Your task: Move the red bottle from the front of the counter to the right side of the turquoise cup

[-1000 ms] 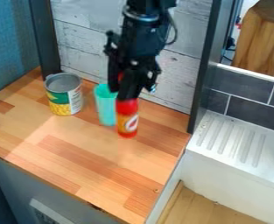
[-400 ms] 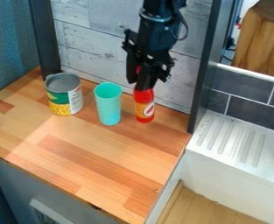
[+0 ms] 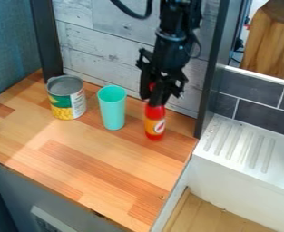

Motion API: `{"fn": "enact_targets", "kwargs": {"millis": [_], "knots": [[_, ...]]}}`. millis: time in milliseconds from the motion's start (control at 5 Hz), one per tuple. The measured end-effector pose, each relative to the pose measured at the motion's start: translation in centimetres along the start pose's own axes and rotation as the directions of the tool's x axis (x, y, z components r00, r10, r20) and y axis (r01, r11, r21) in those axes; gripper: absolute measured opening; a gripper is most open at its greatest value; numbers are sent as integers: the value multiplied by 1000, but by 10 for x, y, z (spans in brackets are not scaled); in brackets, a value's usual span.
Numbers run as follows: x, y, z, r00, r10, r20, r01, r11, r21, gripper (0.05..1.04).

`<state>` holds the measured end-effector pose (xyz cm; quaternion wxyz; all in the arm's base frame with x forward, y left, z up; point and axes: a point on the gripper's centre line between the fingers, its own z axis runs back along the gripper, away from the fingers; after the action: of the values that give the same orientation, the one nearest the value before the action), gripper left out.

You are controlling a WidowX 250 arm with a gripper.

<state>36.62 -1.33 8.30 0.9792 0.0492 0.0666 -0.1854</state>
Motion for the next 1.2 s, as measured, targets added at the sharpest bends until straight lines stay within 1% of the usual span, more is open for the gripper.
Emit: {"fn": "enact_targets", "kwargs": {"millis": [200,400,600,800,1000,1200], "knots": [[10,0,0,1000,4,6,-4,1000,-18,359],[13,1,-1,1000,5,-1,-5,1000,-20,403],[9,2,-3,999,15,-34,-16,1000,-5,720],[0,5,7,998,56,-21,-55,998,28,980],[-27,2,61,988,94,121,-105,990,89,1005],[-72,-4,83,993,91,69,-93,995,28,1001]]}}
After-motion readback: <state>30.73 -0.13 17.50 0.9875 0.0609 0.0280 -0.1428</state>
